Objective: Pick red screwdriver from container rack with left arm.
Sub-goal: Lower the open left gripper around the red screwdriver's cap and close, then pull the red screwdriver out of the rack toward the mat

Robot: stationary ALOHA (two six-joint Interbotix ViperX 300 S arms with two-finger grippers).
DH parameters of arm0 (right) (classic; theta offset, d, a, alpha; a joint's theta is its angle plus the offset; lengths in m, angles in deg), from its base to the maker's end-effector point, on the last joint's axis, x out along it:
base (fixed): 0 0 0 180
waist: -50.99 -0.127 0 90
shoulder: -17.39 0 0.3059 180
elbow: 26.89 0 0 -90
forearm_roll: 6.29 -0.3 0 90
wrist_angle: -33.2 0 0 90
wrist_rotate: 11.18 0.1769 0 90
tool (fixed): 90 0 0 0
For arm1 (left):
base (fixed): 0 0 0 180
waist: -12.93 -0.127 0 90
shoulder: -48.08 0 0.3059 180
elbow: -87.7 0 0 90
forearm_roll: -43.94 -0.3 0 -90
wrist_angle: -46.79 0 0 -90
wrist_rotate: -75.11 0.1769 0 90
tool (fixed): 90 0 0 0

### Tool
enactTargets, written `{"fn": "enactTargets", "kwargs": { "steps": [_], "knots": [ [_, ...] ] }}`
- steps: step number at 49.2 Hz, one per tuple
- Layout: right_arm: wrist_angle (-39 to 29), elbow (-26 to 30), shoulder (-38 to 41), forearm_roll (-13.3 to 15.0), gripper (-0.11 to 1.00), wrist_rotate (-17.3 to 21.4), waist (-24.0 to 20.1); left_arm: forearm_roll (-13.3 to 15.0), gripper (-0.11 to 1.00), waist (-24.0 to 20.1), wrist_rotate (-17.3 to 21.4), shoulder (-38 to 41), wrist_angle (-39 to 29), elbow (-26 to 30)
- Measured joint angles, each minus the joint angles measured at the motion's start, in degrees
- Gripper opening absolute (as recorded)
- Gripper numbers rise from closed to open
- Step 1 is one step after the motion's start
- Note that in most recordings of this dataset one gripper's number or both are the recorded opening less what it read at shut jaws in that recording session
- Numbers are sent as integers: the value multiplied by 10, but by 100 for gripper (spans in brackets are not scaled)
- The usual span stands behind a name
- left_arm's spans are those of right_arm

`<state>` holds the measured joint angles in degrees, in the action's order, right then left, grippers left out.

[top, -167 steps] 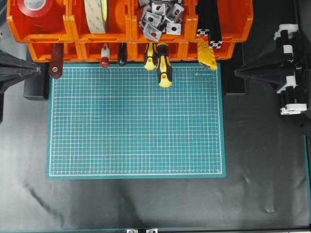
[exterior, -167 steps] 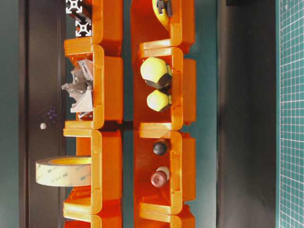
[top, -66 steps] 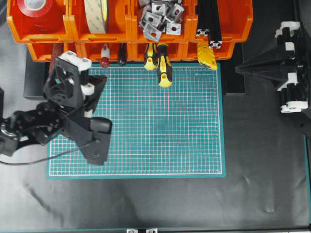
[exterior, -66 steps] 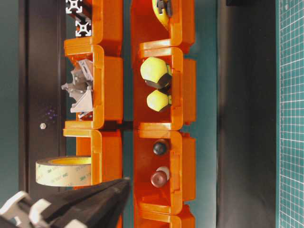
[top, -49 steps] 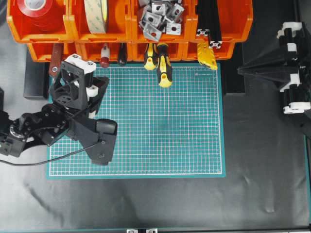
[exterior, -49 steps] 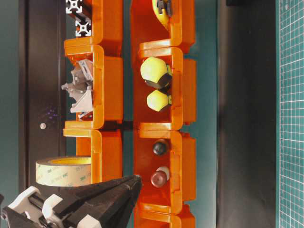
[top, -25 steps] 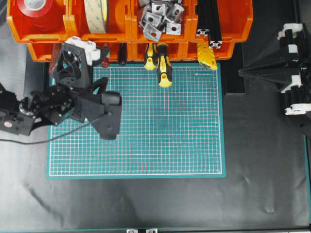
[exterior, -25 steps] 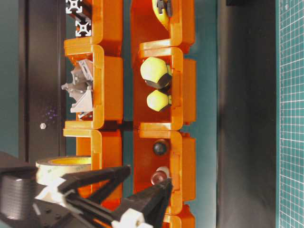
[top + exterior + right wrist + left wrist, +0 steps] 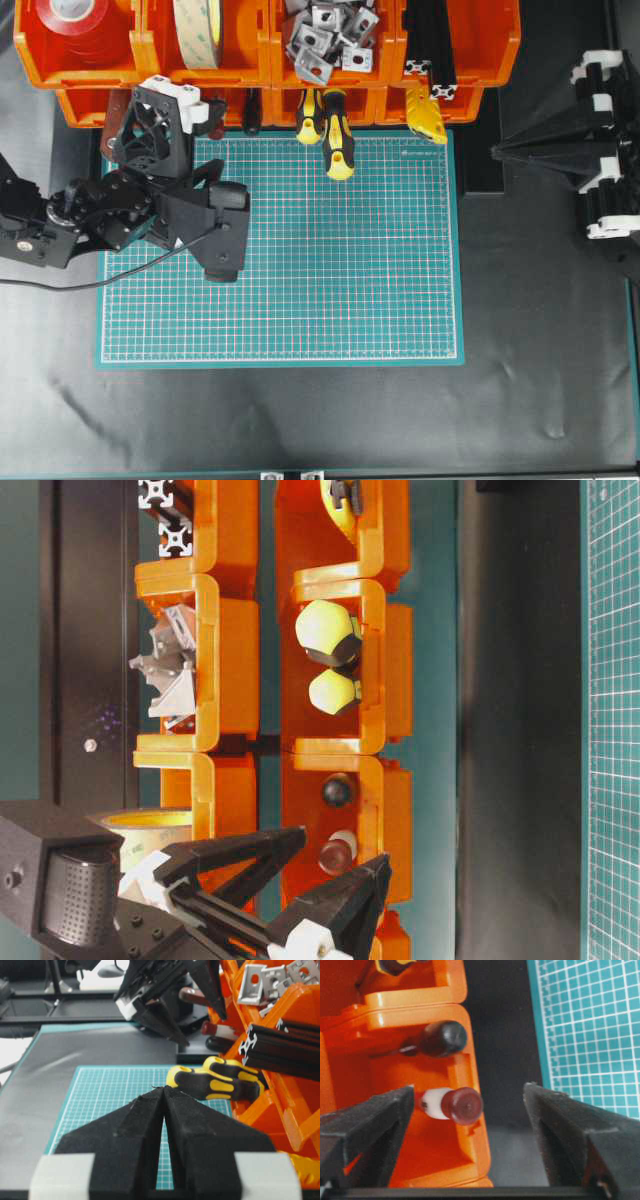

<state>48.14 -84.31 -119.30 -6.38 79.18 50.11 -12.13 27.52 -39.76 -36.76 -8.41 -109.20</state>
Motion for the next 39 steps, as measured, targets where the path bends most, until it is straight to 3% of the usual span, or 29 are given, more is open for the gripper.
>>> {"fn": "enactTargets", "kwargs": {
  "steps": [10, 22, 39],
  "knots": [
    [-3, -2, 0, 0, -1, 0, 0, 0, 77, -2, 1, 1, -8, 0],
    [-3, -2, -4, 0, -1, 0, 0, 0, 29, -4, 5, 5, -14, 2],
    [-4, -4, -21, 0, -1, 1, 0, 0, 27, 28, 24, 11, -43, 48]
  ]
}}
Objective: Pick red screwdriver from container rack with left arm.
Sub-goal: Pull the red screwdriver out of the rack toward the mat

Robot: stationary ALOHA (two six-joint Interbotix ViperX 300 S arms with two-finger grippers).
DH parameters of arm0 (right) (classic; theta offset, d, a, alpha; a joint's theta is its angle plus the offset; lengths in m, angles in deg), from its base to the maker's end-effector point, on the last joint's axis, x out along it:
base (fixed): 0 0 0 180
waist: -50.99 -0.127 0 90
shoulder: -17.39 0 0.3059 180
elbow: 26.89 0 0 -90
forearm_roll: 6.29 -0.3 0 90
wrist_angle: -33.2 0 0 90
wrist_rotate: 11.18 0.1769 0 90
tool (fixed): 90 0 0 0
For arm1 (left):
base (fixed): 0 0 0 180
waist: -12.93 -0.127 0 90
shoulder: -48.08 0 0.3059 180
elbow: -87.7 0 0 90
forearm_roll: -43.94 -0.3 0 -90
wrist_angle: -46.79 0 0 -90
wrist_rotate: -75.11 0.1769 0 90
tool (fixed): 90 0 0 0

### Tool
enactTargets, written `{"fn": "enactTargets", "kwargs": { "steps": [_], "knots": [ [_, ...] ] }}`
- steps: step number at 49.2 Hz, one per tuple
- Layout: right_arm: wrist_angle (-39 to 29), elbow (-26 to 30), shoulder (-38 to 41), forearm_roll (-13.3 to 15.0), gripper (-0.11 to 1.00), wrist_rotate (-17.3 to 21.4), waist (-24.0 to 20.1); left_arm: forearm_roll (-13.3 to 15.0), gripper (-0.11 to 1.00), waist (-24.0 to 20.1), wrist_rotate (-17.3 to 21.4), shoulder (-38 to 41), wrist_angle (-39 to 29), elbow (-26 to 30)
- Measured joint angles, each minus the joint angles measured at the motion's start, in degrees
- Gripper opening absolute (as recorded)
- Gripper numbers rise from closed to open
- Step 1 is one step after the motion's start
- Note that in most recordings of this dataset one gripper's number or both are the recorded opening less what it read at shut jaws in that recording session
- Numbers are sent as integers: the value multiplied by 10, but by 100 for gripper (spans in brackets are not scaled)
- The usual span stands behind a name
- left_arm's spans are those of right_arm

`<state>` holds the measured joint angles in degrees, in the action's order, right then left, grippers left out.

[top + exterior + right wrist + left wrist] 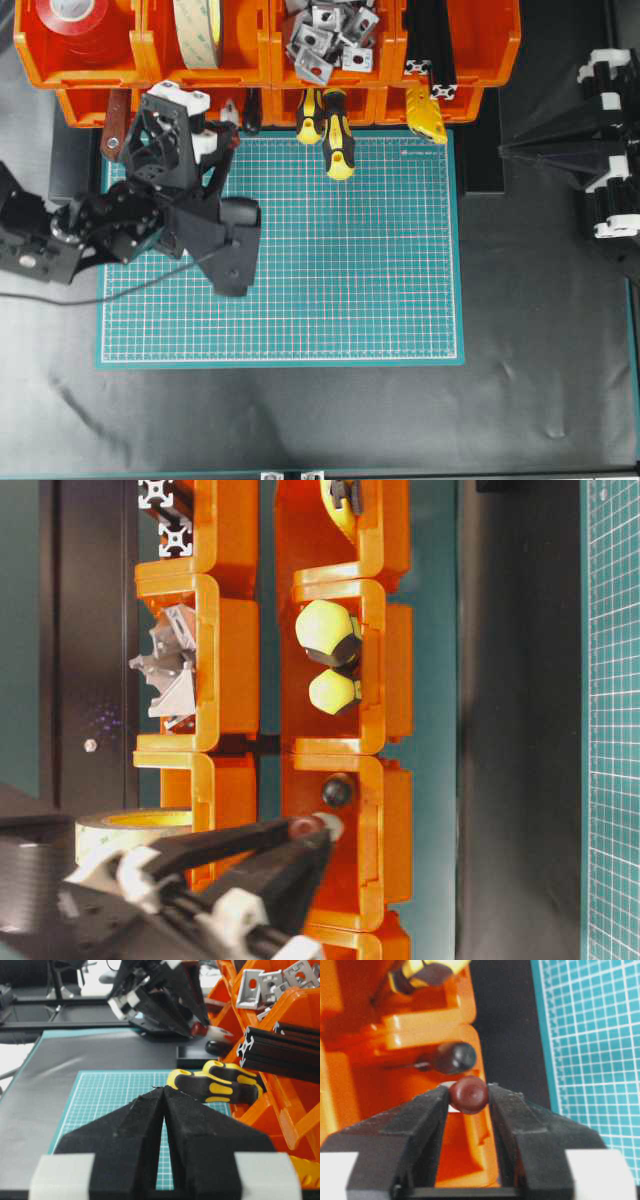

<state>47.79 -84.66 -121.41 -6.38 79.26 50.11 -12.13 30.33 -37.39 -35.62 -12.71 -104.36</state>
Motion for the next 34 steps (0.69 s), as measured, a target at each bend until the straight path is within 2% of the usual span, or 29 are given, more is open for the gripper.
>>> {"fn": "enactTargets", "kwargs": {
  "steps": [17, 34],
  "knots": [
    [-1, 0, -11, 0, -1, 0, -1, 0, 26, 80, 72, -18, -109, 82],
    [-11, 0, -17, 0, -1, 11, 0, 0, 26, 190, 109, -29, -120, 168]
  ]
}}
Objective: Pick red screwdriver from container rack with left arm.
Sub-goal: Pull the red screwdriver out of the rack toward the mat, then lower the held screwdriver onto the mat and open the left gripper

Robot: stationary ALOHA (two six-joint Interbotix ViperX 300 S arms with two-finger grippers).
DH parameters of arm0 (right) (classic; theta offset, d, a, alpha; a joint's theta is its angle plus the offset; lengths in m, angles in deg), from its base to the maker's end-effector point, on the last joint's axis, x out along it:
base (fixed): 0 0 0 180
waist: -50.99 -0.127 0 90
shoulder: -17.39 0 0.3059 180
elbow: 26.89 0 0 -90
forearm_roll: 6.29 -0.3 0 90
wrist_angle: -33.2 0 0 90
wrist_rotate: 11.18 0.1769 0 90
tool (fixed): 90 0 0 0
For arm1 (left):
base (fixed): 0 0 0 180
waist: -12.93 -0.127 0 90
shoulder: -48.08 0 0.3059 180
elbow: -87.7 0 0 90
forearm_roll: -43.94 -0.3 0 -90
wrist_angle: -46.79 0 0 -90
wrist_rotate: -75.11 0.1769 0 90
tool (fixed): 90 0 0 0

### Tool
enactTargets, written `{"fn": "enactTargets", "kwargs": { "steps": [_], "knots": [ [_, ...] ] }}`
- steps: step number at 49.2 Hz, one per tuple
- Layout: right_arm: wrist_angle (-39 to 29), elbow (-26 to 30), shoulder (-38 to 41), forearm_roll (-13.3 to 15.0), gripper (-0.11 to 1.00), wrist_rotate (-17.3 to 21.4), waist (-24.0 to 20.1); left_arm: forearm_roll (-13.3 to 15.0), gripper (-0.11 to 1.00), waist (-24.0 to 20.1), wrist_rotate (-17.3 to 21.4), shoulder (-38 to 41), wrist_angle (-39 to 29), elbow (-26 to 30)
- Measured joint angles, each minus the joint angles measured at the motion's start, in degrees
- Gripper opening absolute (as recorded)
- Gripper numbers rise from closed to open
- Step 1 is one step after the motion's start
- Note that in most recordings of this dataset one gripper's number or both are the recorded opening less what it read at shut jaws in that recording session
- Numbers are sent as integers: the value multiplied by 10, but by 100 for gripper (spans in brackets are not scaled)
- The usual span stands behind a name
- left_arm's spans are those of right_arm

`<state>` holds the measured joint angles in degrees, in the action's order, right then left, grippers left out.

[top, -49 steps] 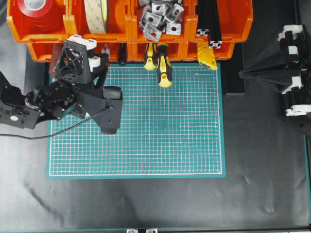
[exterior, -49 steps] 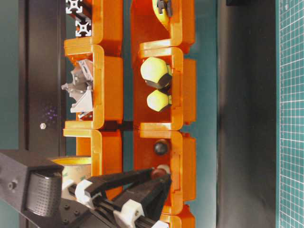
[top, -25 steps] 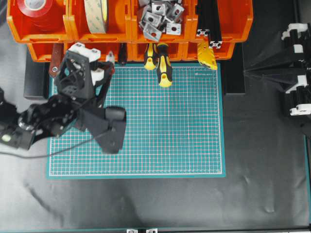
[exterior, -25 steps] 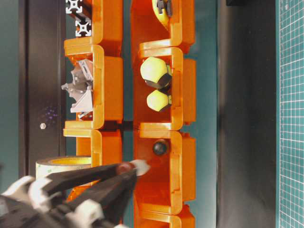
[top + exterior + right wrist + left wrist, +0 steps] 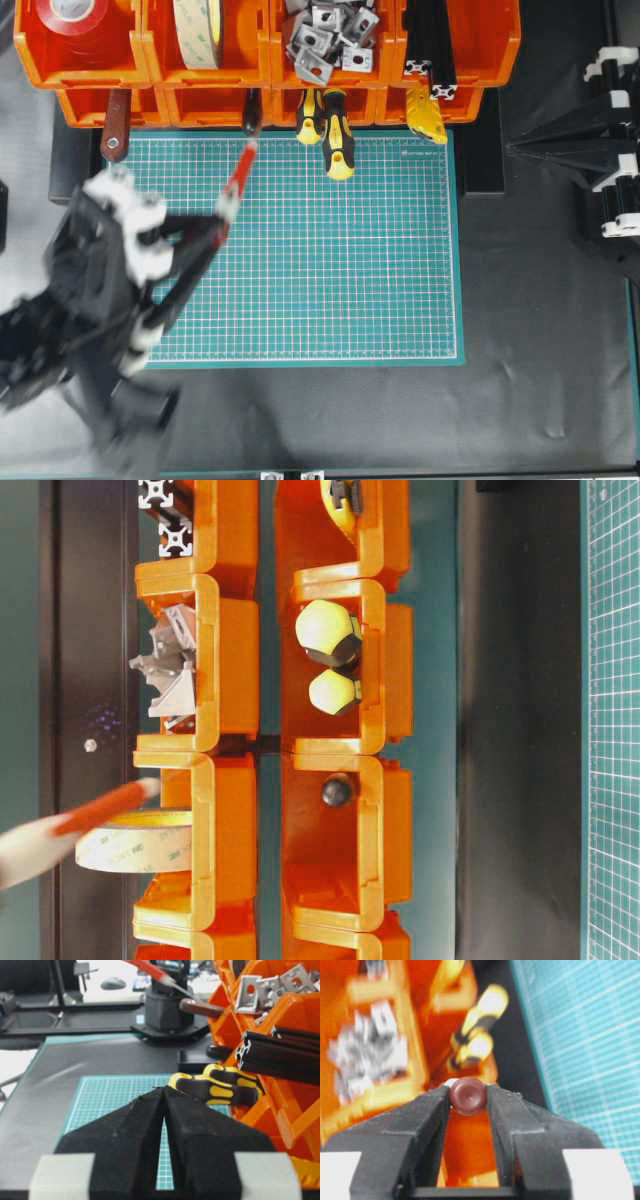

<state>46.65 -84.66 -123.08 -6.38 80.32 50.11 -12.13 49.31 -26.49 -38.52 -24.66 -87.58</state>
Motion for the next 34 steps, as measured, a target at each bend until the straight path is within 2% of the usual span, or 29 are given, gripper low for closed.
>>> {"fn": "enactTargets", "kwargs": {
  "steps": [9, 15, 24, 34],
  "knots": [
    [-7, 0, -1, 0, -1, 32, -1, 0, 26, 42, 8, 37, -1, 26],
    [-10, 0, -6, 0, -1, 52, -1, 0, 26, 53, 11, 66, 8, 34],
    [-13, 3, -25, 0, -1, 55, -2, 0, 26, 40, -2, 98, 47, 19],
    [-13, 11, -41, 0, -1, 55, -2, 0, 26, 7, -33, 128, 134, -42]
  ]
}}
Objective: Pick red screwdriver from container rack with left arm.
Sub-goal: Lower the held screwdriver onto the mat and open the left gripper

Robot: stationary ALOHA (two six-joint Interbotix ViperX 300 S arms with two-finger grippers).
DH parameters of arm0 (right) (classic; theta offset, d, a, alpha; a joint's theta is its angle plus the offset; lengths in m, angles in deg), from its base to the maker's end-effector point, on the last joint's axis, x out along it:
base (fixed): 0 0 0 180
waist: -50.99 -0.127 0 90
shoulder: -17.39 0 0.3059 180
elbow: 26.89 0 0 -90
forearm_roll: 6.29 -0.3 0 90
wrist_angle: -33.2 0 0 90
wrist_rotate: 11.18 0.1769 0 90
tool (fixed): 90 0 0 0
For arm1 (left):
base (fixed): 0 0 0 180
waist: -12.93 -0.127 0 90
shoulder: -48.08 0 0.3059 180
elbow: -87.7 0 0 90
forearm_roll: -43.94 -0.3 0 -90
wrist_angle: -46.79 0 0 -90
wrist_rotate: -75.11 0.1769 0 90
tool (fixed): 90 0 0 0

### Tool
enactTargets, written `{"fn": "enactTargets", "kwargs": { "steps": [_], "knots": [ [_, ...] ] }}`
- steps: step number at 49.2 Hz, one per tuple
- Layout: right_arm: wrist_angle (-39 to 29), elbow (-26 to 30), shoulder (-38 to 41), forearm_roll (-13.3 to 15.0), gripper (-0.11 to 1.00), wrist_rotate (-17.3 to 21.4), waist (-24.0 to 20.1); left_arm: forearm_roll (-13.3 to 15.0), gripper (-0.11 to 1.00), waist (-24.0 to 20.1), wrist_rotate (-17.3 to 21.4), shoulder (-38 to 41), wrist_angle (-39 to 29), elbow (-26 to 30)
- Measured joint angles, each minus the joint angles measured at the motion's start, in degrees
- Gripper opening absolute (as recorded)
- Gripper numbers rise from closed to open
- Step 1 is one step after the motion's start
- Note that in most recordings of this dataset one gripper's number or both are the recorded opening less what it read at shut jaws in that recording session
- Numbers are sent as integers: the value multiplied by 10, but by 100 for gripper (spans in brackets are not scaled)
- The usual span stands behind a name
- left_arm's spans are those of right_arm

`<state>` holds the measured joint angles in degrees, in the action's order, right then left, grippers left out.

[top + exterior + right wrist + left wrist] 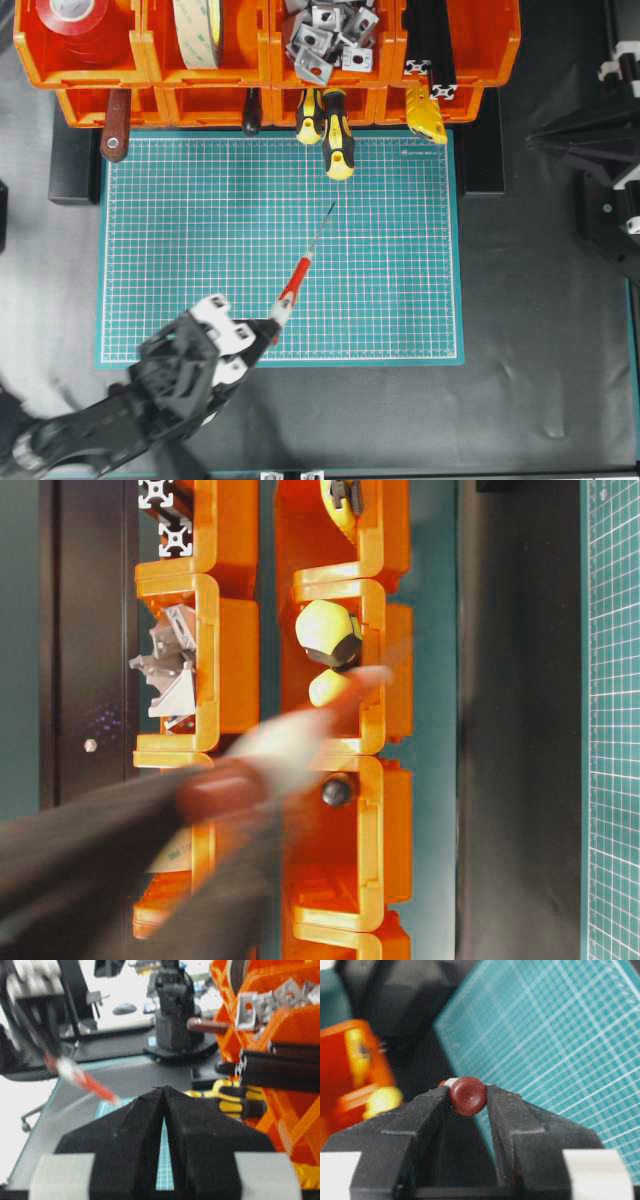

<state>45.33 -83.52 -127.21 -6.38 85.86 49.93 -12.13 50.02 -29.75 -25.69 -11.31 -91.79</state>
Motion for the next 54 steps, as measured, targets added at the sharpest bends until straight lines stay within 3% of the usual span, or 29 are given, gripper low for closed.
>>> {"fn": "enactTargets", "kwargs": {
  "steps": [13, 54],
  "knots": [
    [-1, 4, -4, 0, -1, 1, 0, 0, 26, -50, -55, 26, 92, -51],
    [-19, 4, -4, 0, -1, 1, 0, -1, 26, -120, -56, 34, 193, -89]
  ]
}}
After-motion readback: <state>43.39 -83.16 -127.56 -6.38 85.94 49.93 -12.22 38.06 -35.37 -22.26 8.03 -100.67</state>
